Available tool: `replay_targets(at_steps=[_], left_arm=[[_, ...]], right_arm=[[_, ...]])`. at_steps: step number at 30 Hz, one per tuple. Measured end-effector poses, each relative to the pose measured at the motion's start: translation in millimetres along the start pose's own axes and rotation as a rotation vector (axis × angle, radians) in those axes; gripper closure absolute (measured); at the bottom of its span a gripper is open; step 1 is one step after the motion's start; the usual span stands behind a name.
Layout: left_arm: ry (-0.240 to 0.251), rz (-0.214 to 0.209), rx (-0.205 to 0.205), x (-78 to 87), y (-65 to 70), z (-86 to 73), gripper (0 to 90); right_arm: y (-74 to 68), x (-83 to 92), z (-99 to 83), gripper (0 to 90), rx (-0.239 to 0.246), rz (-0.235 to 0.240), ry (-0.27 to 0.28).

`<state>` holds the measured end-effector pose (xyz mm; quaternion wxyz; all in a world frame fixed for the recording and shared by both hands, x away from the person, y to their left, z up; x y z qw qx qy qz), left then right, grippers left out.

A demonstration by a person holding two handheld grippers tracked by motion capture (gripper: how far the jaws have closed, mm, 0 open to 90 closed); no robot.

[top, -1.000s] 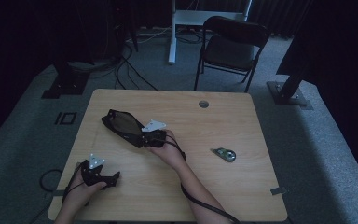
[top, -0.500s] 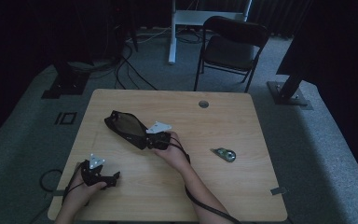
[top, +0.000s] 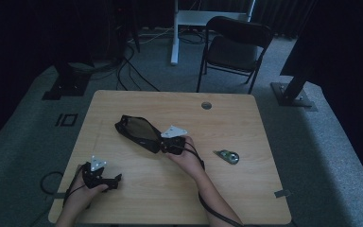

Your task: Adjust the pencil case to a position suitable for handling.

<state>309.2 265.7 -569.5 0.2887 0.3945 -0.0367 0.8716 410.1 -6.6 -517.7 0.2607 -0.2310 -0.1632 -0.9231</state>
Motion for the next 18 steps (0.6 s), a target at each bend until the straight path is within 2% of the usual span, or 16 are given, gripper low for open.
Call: replay_targets(at_steps=[18], left_arm=[[-0.001, 0.0, -0.001, 0.0, 0.0, 0.0, 0.2]], right_arm=[[44.1, 43.6, -39.4, 73.2, -0.046, -0.09, -0.013]])
Point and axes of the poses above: each handheld gripper's, and its own axes: x roughly backward along the jaws, z roughly out of its top, y roughly to its right, the point moved 3 cm from there along -x, roughly forward along the jaws, and after that the axes turned 14 degrees about -z, right-handed, at the moved point
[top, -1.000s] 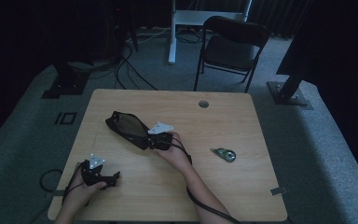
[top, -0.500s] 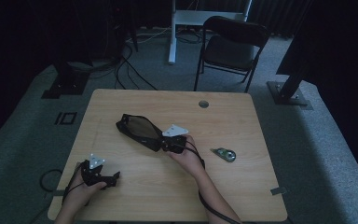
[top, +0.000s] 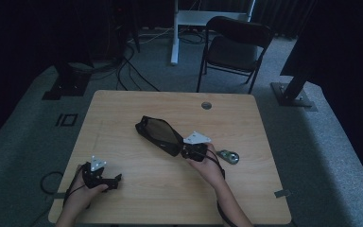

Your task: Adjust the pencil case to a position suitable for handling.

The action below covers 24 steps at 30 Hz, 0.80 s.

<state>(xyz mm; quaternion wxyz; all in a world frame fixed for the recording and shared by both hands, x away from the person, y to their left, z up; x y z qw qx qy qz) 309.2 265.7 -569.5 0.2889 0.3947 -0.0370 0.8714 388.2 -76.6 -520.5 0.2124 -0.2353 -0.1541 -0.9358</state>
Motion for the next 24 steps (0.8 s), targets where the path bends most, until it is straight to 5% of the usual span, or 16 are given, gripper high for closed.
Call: replay_targets(at_steps=[24], left_arm=[[0.0, 0.0, -0.002, 0.0, -0.1, 0.0, 0.2]], right_arm=[[22.6, 62.9, -48.0, 73.1, -0.051, -0.042, 0.011]])
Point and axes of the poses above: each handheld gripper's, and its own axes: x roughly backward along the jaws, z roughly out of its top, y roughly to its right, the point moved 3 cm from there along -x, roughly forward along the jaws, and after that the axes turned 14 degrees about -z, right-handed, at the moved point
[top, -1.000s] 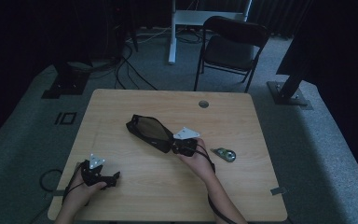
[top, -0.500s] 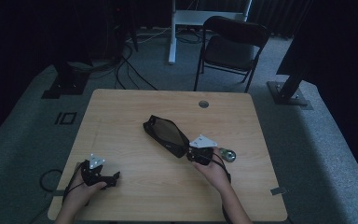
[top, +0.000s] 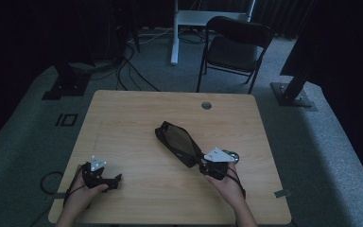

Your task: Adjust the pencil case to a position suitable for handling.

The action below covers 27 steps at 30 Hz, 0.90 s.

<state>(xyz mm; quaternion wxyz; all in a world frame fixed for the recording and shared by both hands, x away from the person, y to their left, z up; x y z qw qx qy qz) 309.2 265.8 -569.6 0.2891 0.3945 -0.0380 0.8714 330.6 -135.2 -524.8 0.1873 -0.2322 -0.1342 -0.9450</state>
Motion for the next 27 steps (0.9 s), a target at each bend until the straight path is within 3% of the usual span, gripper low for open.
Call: replay_targets(at_steps=[20, 27], left_arm=[[0.0, 0.0, 0.0, 0.0, 0.0, 0.0, 0.2], [0.0, 0.0, 0.0, 0.0, 0.0, 0.0, 0.2]], right_arm=[[-10.1, 38.6, -22.5, 73.0, -0.006, 0.004, 0.01], [-19.6, 51.5, -25.1, 72.9, -0.015, 0.062, 0.015]])
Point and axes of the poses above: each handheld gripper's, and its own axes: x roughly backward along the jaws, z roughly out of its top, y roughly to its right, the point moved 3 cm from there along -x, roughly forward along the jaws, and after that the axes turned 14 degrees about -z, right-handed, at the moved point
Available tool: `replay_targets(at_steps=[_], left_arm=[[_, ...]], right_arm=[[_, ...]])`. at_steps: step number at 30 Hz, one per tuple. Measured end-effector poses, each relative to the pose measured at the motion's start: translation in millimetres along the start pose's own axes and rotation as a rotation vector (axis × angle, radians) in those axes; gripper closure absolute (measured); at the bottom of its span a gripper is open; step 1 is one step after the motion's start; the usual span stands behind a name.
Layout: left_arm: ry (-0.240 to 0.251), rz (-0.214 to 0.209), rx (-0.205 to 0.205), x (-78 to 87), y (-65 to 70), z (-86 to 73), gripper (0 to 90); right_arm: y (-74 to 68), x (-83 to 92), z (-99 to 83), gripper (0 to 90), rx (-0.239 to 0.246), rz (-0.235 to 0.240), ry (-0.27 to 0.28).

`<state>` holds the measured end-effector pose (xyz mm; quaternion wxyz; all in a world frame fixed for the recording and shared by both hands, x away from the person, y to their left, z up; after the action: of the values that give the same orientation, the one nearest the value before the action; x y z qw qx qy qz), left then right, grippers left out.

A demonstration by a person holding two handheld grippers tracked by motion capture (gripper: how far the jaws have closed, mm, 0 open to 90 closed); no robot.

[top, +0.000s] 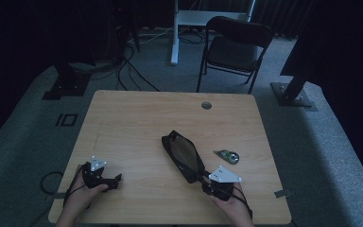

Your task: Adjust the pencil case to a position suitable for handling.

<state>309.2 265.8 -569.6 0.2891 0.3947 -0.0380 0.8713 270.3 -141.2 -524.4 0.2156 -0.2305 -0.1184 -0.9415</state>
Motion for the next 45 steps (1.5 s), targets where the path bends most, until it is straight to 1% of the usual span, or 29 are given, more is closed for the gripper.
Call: replay_targets(at_steps=[1, 3, 5, 7, 9, 11, 14, 15, 18, 20, 22, 23, 25, 27, 28, 29, 30, 31, 33, 34, 37, 38, 39, 41, 42, 45], left_arm=[[0.0, 0.0, -0.001, 0.0, 0.0, 0.0, 0.2], [0.0, 0.0, 0.0, 0.0, 0.0, 0.0, 0.2], [0.0, 0.0, 0.0, 0.0, 0.0, 0.0, 0.2], [0.0, 0.0, 0.0, 0.0, 0.0, 0.0, 0.2], [0.0, 0.0, 0.0, 0.0, 0.0, 0.0, 0.2], [0.0, 0.0, 0.0, 0.0, 0.0, 0.0, 0.2], [0.0, 0.0, 0.0, 0.0, 0.0, 0.0, 0.2], [0.0, 0.0, -0.001, 0.0, -0.1, 0.0, 0.2], [0.0, 0.0, 0.0, 0.0, 0.0, 0.0, 0.2], [0.0, 0.0, 0.0, 0.0, 0.0, 0.0, 0.2], [0.0, 0.0, 0.0, 0.0, 0.0, 0.0, 0.2], [0.0, 0.0, 0.0, 0.0, 0.0, 0.0, 0.2], [0.0, 0.0, 0.0, 0.0, 0.0, 0.0, 0.2], [0.0, 0.0, 0.0, 0.0, 0.0, 0.0, 0.2], [0.0, 0.0, 0.0, 0.0, 0.0, 0.0, 0.2], [0.0, 0.0, -0.001, 0.0, -0.1, 0.0, 0.2], [0.0, 0.0, 0.0, 0.0, 0.0, 0.0, 0.2], [0.0, 0.0, 0.0, 0.0, 0.0, 0.0, 0.2], [0.0, 0.0, 0.0, 0.0, 0.0, 0.0, 0.2], [0.0, 0.0, 0.0, 0.0, -0.1, 0.0, 0.2], [0.002, 0.0, 0.001, -0.1, 0.1, 0.0, 0.2], [0.002, 0.0, 0.001, -0.1, 0.1, 0.0, 0.2], [0.002, 0.0, 0.001, -0.1, 0.0, 0.0, 0.2], [0.002, 0.0, 0.002, -0.1, 0.1, 0.0, 0.2], [0.002, 0.0, 0.001, -0.1, 0.0, 0.0, 0.2], [0.002, 0.0, 0.001, -0.1, 0.0, 0.0, 0.2]], right_arm=[[-1.6, 1.1, -0.7, 72.8, -0.001, 0.008, -0.001], [-2.6, 1.6, -2.7, 72.8, 0.015, -0.005, -0.001], [-2.4, 1.6, -3.5, 72.5, 0.011, -0.005, -0.002], [0.0, 3.0, -3.3, 66.7, 0.008, -0.006, 0.004], [2.9, 5.3, -1.1, 65.4, 0.0, -0.006, 0.021], [5.8, 8.4, 2.4, 62.8, -0.016, 0.008, 0.042], [13.1, 13.1, 8.1, 59.5, -0.028, -0.004, 0.065], [16.8, 14.5, 10.1, 58.7, -0.027, -0.014, 0.078], [30.3, 18.8, 15.4, 56.9, -0.053, -0.038, 0.099], [40.6, 20.0, 18.1, 55.0, -0.048, -0.062, 0.116], [50.9, 20.1, 20.0, 52.5, -0.045, -0.071, 0.137], [56.2, 19.7, 20.4, 50.7, -0.045, -0.078, 0.143], [66.0, 18.3, 20.4, 49.6, -0.03, -0.088, 0.142], [74.5, 16.3, 20.4, 45.2, -0.024, -0.09, 0.139], [74.5, 16.3, 20.4, 45.2, -0.024, -0.09, 0.139], [77.6, 15.3, 20.4, 45.6, -0.021, -0.083, 0.139], [82.5, 13.2, 20.9, 42.8, -0.016, -0.049, 0.142], [85.6, 11.6, 21.0, 39.8, -0.009, -0.048, 0.149], [91.6, 8.3, 20.5, 34.6, -0.018, -0.052, 0.147], [94.4, 6.6, 20.0, 32.5, -0.013, -0.055, 0.152], [101.5, 2.1, 18.0, 30.4, -0.012, -0.038, 0.161], [104.7, 0.0, 16.9, 29.4, -0.004, -0.038, 0.168], [108.4, -2.2, 15.5, 29.1, 0.016, -0.046, 0.169], [116.1, -6.8, 11.8, 28.0, 0.04, -0.06, 0.136], [118.3, -8.3, 10.3, 27.5, 0.044, -0.055, 0.119], [128.0, -15.4, 4.4, 26.5, 0.064, -0.045, 0.091]])
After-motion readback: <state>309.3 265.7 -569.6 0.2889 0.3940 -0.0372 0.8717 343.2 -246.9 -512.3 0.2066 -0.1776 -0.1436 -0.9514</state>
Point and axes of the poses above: each handheld gripper's, and its own axes: x roughly backward along the jaws, z roughly out of its top, y roughly to its right, the point moved 3 cm from there along -x, roughly forward along the jaws, and after that the axes turned 14 degrees about -z, right-handed, at the moved point
